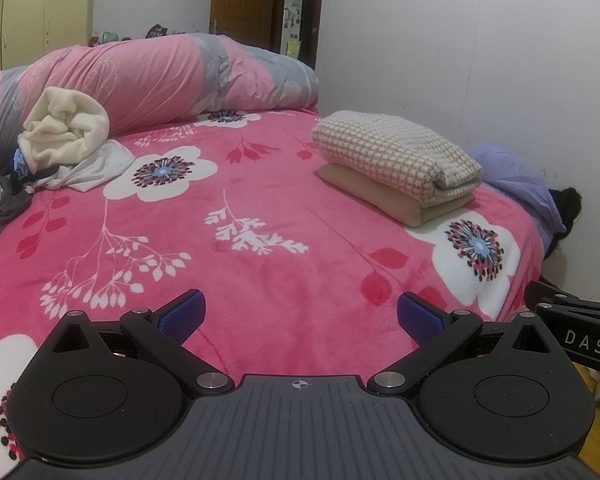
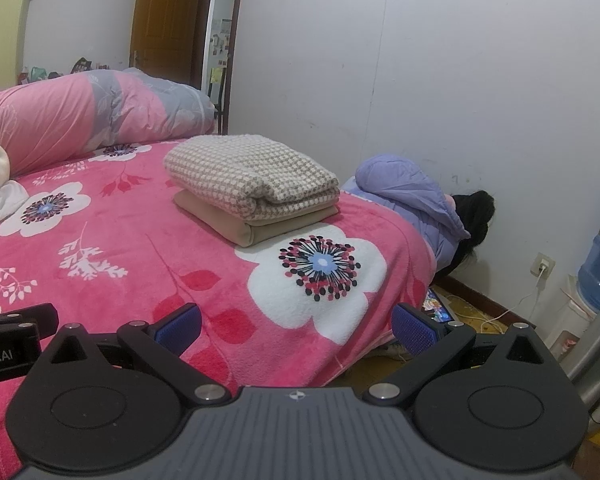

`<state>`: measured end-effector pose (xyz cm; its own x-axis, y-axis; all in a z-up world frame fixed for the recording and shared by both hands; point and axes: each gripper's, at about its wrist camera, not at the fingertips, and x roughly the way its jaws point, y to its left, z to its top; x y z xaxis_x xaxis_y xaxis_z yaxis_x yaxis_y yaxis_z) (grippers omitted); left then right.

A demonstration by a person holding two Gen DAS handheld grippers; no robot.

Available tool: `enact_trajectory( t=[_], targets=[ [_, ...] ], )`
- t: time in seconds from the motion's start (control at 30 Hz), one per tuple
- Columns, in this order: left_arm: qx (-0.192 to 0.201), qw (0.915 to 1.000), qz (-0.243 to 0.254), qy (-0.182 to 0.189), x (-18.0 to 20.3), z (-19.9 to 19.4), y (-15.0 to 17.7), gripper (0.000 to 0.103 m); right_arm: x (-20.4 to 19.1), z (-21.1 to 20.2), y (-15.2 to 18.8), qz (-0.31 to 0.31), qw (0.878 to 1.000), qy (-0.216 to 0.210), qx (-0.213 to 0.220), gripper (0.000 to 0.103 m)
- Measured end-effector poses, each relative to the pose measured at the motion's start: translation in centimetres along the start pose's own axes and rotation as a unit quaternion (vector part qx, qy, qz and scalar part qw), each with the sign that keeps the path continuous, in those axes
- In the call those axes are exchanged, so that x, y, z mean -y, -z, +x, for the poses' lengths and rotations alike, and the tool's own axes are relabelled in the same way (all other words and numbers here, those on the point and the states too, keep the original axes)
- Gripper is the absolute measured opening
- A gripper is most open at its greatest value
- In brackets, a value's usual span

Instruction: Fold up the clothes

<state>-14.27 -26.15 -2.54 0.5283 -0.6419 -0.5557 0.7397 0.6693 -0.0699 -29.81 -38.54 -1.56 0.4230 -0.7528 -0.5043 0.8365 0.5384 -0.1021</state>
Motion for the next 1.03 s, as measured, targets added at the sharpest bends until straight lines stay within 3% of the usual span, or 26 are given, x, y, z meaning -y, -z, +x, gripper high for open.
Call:
enact_trajectory(
  t=[1.03],
  targets=[
    [-0.003,1.0000,0.003,0.001,-0.08,0.12,0.04,0.103,-0.38,-0.10,-0.03,-0.004,1.000,-0.003,-0.001,0.103]
  ],
)
